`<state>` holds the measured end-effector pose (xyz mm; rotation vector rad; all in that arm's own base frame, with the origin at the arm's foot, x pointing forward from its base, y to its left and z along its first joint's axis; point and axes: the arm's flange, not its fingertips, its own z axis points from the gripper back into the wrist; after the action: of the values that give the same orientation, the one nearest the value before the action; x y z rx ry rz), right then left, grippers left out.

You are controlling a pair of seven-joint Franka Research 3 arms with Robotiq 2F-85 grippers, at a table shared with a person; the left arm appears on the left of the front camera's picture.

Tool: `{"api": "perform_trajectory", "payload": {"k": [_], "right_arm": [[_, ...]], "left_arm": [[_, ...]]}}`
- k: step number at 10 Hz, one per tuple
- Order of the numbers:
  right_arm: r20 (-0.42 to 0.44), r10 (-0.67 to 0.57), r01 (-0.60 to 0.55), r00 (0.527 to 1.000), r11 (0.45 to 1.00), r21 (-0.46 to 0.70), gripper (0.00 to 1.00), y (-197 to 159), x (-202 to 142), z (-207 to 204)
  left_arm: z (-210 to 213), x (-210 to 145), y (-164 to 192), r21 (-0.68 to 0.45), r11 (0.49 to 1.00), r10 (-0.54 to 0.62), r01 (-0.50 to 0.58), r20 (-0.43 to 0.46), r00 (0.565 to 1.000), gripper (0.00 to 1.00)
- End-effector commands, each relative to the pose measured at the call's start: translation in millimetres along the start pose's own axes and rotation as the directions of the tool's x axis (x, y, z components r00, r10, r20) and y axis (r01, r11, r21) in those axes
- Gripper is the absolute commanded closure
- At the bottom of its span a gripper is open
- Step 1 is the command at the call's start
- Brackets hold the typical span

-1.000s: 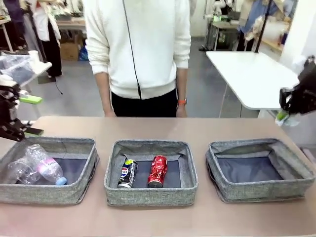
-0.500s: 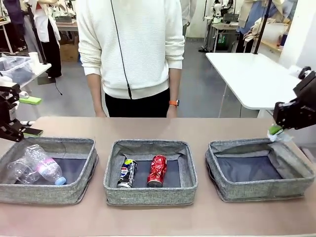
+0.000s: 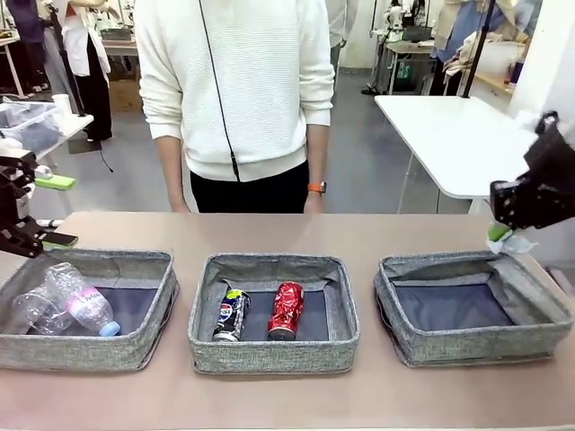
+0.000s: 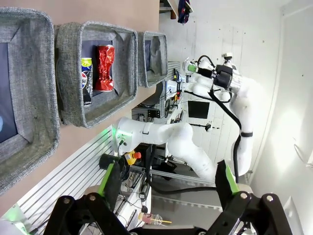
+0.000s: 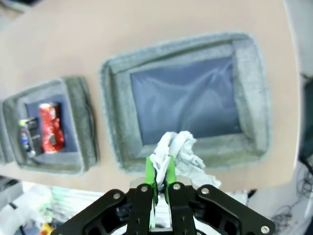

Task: Sort the waste into the appropriate baskets.
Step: Pick up the waste item pointed out by the person.

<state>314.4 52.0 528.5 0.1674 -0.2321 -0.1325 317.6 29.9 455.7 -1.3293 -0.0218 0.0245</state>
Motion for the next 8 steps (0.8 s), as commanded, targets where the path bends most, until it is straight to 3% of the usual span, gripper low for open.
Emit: {"api": "perform_trajectory", "payload": {"k": [1,3,5,8], "right_arm": [[0.031,-0.049,0.052,0.998,0.993,-0.105,0.92,78,-43,71],[0.087,-0.019,0.031,0.996,0.988,-0.149,0.92,158,-90,111],[0.059,0.114,-0.104,0.992,0.983,-0.15,0.92,243,-129,141],[0.067,0.223,-0.21,0.973,0.965,-0.157,0.92,328,-145,166]], "left_arm": [[1,-4,-1,0.001,1.0,-0.006,0.006,-0.008,1.0,0.0],[1,-4,-1,0.001,1.0,-0.006,0.006,-0.008,1.0,0.0],[1,-4,-1,0.001,1.0,-0.006,0.006,-0.008,1.0,0.0],[1,-4,-1,0.001,1.0,-0.006,0.006,-0.008,1.0,0.0]]}}
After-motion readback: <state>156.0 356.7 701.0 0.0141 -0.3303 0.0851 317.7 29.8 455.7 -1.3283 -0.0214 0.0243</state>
